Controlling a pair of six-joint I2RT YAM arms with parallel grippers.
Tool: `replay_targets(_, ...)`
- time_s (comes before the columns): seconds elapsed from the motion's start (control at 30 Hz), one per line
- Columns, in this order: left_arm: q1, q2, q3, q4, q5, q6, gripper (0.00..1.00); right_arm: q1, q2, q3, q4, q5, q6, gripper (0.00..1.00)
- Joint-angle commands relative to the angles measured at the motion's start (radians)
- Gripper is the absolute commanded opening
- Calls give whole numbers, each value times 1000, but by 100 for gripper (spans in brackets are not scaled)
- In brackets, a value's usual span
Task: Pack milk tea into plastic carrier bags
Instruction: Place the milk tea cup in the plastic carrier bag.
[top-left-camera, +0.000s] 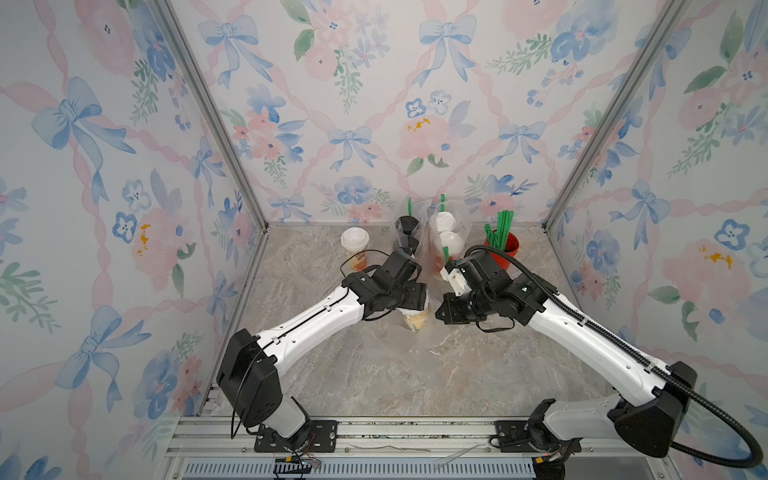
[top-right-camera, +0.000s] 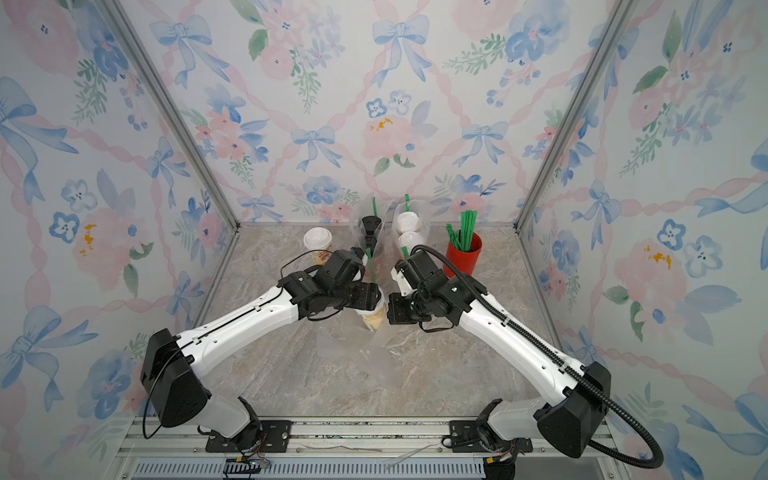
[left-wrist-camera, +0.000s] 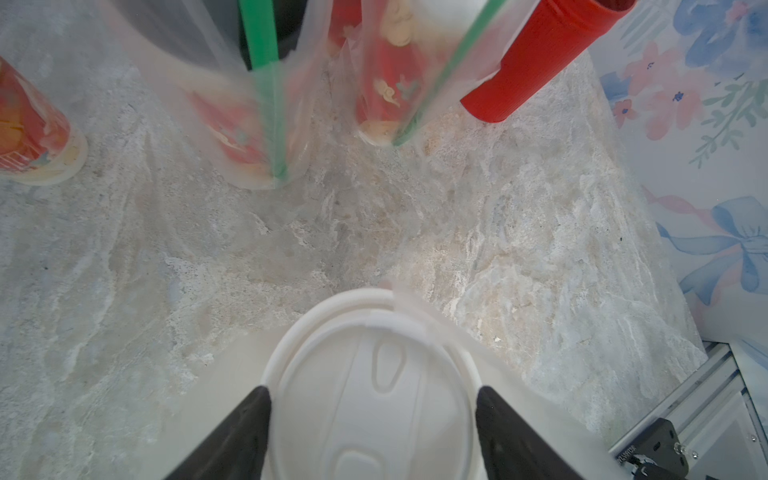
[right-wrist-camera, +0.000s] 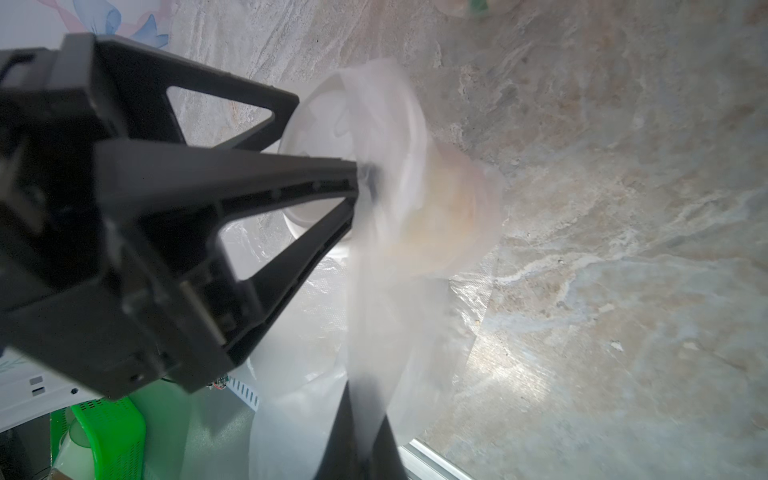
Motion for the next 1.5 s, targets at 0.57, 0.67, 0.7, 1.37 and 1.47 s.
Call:
replay_targets(0.57,167,-216,-127,-6,63,26,76,-4,-47,-42,10,-13,-5,0)
replay_targets(0.67,237,-253,-180,-6,148,51,69,-6,-51,-45,12,-13,-3,0)
replay_targets(0.7,260,-257,-195,-5,193,65,68,-5,-51,-44,11,-13,-3,0)
replay_targets(1.37,395,-149,-425,126,659,225,54,-11,-57,-46,6,-13,-5,0)
replay_targets(1.47,395,-139,-425,133,670,227,34,-12,-57,-41,8,-13,-5,0)
